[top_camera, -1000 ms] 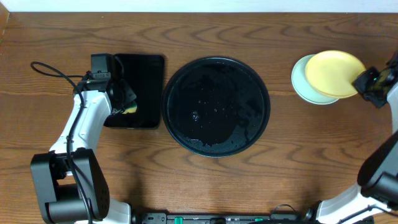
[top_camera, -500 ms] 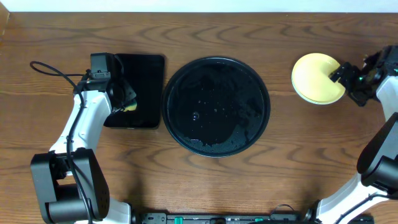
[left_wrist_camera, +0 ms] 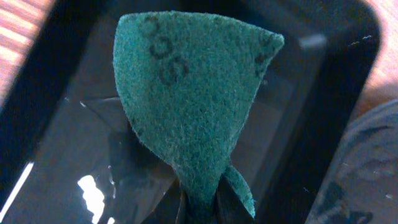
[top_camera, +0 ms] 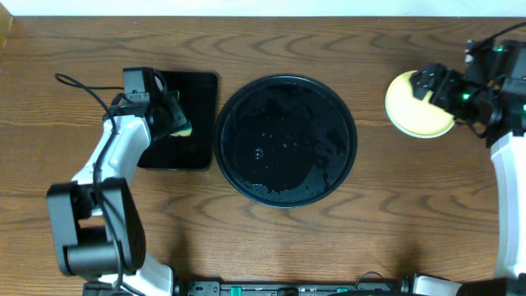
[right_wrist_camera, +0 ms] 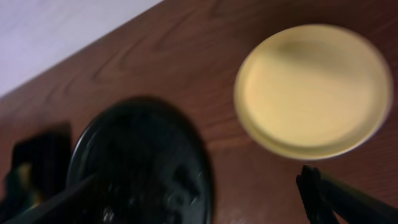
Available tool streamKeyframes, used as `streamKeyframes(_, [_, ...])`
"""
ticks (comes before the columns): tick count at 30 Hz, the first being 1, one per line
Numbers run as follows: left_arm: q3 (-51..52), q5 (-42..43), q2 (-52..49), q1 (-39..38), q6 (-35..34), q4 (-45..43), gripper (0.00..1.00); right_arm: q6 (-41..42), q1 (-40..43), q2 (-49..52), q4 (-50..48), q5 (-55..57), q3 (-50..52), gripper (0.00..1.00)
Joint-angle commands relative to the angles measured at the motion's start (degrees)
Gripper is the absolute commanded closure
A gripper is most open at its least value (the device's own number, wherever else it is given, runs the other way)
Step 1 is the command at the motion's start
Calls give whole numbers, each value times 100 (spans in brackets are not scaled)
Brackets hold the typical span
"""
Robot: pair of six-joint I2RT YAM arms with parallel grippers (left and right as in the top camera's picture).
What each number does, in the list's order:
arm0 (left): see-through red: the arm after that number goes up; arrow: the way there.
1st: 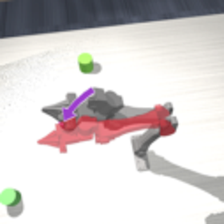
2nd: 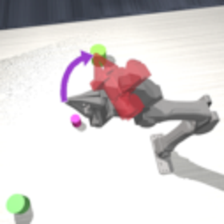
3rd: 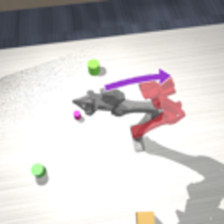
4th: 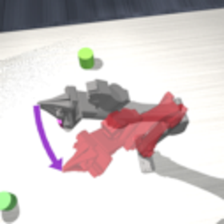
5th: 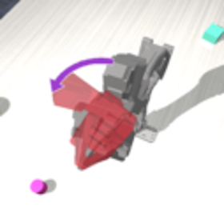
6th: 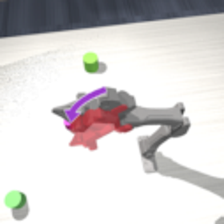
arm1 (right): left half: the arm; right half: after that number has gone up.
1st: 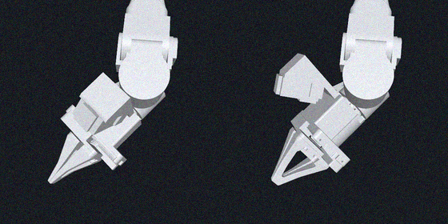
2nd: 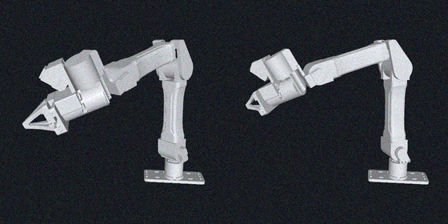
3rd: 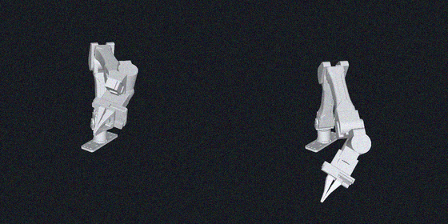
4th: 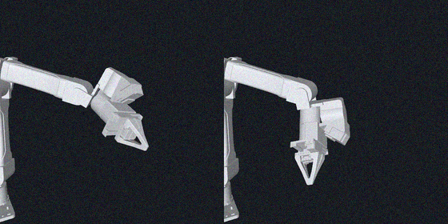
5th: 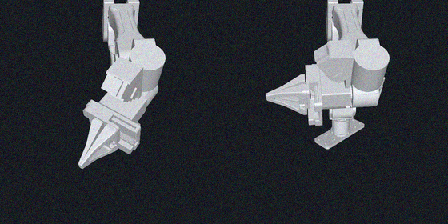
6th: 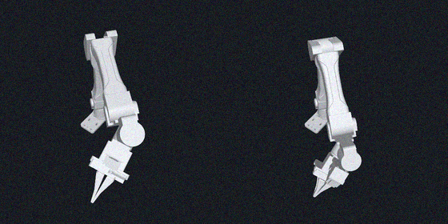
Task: Clean dirty plates on tray and stack at the side
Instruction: 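Release the yellow plate and raise the right gripper away from the stack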
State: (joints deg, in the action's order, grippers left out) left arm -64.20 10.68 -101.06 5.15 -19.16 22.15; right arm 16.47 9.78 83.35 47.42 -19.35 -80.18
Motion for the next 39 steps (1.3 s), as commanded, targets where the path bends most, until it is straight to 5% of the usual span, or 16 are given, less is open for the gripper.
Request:
streamKeyframes(1, [24,155,-367,24,160,-72,87,-70,-376,-61,173,33,-7,4])
streamKeyframes(6, [22,345,-509,26,205,-98,34,-70,-949,-57,286,149,0,4])
streamKeyframes(11, [-33,271,-68,26,267,-2,25,-63,-1421,-59,271,289,0,4])
streamKeyframes(20, [-33,127,1209,26,269,-9,32,-20,-1766,-59,275,289,0,5])
streamKeyframes(24, [-4,-468,1029,24,264,-4,52,-22,-1843,-59,282,286,0,27])
streamKeyframes(29, [-4,-522,400,26,264,-68,68,-22,-1908,-59,352,286,0,76])
streamKeyframes(31, [-2,-522,92,26,264,-151,72,-22,-1928,-59,402,286,0,88])
streamKeyframes(39, [-4,-538,-844,26,264,-428,78,-22,-1926,-59,527,289,0,92])
